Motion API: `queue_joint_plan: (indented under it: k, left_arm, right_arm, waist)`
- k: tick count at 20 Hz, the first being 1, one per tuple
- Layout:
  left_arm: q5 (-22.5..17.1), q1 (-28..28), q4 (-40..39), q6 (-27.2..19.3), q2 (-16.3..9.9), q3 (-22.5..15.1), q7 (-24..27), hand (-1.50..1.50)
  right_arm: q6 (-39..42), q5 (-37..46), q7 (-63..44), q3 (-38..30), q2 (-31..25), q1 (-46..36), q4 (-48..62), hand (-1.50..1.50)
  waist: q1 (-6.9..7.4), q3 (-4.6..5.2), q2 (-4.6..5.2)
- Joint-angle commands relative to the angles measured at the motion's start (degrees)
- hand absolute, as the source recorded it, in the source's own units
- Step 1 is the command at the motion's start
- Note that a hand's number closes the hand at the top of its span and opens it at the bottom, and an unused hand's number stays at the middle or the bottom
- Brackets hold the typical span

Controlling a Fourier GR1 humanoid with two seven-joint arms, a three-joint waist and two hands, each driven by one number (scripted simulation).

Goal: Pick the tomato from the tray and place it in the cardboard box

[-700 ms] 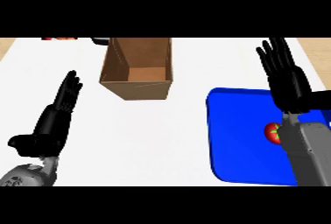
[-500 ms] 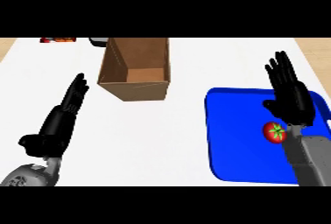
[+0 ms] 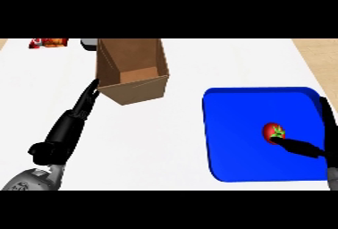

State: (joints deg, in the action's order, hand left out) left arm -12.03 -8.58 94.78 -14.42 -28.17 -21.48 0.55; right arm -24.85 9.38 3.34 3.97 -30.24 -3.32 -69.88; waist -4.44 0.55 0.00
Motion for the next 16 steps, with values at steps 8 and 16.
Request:
queue_joint_plan:
  k: [8, 16]
  left_arm:
    - [-1.0, -2.2, -3.4, 2.8, 1.3, -1.4, -3.6, 0.0]
    - [-0.8, -3.0, -4.6, 5.1, 1.1, -1.2, -3.0, 0.0]
  right_arm:
    - [-1.6, 26.6, -28.2, 10.4, -12.6, 10.7, -20.5, -1.5]
    - [20.6, 21.8, -57.7, 14.7, -12.6, 7.9, -45.6, -1.5]
  waist:
    - [0.19, 0.22, -0.66]
    - [2.99, -0.09, -0.22]
